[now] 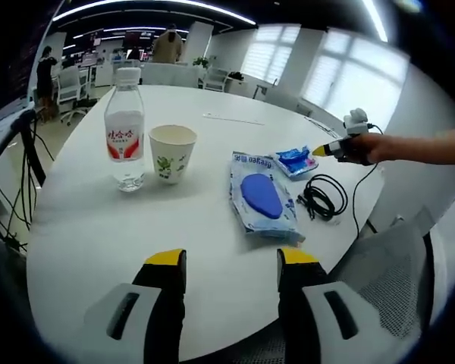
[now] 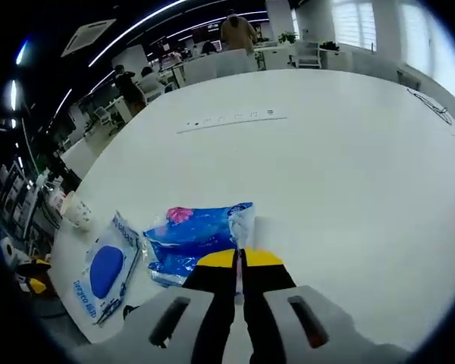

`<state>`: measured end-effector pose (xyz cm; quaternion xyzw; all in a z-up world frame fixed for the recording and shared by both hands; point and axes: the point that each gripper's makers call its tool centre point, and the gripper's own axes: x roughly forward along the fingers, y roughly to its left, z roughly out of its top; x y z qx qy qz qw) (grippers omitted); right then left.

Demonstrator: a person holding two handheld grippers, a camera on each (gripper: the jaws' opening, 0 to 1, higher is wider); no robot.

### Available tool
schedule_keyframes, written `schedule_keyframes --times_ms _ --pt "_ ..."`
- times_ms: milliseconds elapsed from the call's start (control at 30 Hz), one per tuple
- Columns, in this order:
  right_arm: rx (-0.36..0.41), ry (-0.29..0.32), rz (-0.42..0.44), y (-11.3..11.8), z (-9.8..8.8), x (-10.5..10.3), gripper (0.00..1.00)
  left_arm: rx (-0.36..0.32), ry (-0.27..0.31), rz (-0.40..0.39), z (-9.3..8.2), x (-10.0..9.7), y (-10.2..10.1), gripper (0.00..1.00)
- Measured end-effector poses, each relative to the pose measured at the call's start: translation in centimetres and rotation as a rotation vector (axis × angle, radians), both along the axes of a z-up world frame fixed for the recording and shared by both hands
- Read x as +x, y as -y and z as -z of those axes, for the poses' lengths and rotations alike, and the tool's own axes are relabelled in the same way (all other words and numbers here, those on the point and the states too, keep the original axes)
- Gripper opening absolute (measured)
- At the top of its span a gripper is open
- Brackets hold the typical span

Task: Arrange the tabletop items into an orderly group along one side of the table until the central work area is clear of visible clutter.

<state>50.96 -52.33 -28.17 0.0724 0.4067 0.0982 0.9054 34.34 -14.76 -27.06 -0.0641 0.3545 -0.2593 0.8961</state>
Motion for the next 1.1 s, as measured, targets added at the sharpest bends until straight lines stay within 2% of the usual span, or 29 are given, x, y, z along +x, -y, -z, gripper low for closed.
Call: schedule_keyframes --times_ms 233,633,1100 --pt "0.008 -0.017 0.016 0.6 0.8 0.1 0.00 0.014 -0.008 -0.007 0.3 0.0 -0.3 0.48" --pt "0.013 -0.014 -0.006 0.9 1.0 -0.5 0.02 0.055 -0.027 0.001 0.8 -0.3 -0.3 0.48" --pt "-0.003 0.039 -0.057 0.9 -0.7 -0.1 0.04 0.070 -0.025 -0.007 0.9 -0.3 -0.5 0.47"
